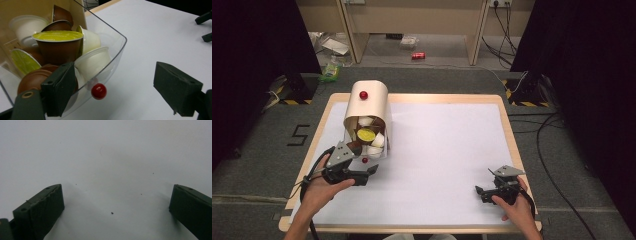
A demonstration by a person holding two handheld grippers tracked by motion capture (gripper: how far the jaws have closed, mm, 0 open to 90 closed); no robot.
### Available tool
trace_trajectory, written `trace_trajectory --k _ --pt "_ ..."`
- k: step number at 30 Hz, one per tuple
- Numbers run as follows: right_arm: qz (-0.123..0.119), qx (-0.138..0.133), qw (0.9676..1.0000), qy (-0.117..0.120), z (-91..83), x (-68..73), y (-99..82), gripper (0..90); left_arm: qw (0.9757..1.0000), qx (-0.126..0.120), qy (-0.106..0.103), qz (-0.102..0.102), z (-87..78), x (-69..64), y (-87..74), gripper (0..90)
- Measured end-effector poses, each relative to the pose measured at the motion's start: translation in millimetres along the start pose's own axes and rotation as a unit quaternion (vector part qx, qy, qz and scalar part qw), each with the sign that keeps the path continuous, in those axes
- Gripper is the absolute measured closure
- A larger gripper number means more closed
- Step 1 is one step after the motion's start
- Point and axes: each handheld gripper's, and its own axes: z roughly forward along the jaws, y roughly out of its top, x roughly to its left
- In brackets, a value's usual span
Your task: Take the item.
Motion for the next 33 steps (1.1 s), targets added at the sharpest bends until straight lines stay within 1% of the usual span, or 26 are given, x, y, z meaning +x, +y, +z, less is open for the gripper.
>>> trace_trajectory --k 8,10,11,12,13,14,18,22,24,29,33 --pt "0.0 0.0 1.0 0.0 0.0 0.0 0.0 0.2 0.9999 -0.011 0.011 0.005 -5.6 4.3 14.9 18.1" --pt "0.0 0.0 1.0 0.0 0.0 0.0 0.0 0.2 0.9998 -0.012 0.016 0.006 -6.6 7.2 19.1 18.0" --pt "0.0 0.0 1.0 0.0 0.0 0.0 0.0 0.2 0.9997 -0.012 0.02 0.004 -6.7 9.2 21.2 18.0" --pt "0.0 0.0 1.0 0.0 0.0 0.0 0.0 0.2 0.9996 -0.011 0.028 0.001 -6.5 14.8 25.0 18.2" --pt "0.001 0.0 1.0 0.0 0.0 0.1 0.0 0.2 0.9994 -0.011 0.031 -0.001 -6.1 17.2 26.5 18.3" --pt "0.001 0.0 1.0 0.0 0.0 0.1 0.0 0.2 0.9994 -0.011 0.031 -0.001 -6.1 17.2 26.5 18.4" --pt "0.0 0.0 1.0 0.0 0.0 0.1 0.0 0.2 0.9991 -0.008 0.04 -0.009 -3.0 25.6 30.2 19.2" --pt "0.0 0.0 1.0 0.0 0.0 0.1 0.0 0.2 0.9988 -0.001 0.046 -0.017 1.7 32.0 31.1 20.8" --pt "0.0 0.0 1.0 0.0 0.0 0.0 0.0 0.2 0.9986 0.003 0.05 -0.018 4.9 35.2 31.2 21.6" --pt "0.0 0.0 1.0 0.0 0.0 0.0 0.0 0.2 0.9983 0.008 0.053 -0.024 9.6 39.0 32.2 23.1" --pt "0.0 0.0 1.0 0.0 0.0 0.0 0.0 0.2 0.9982 0.012 0.055 -0.022 12.9 40.1 33.7 24.0"
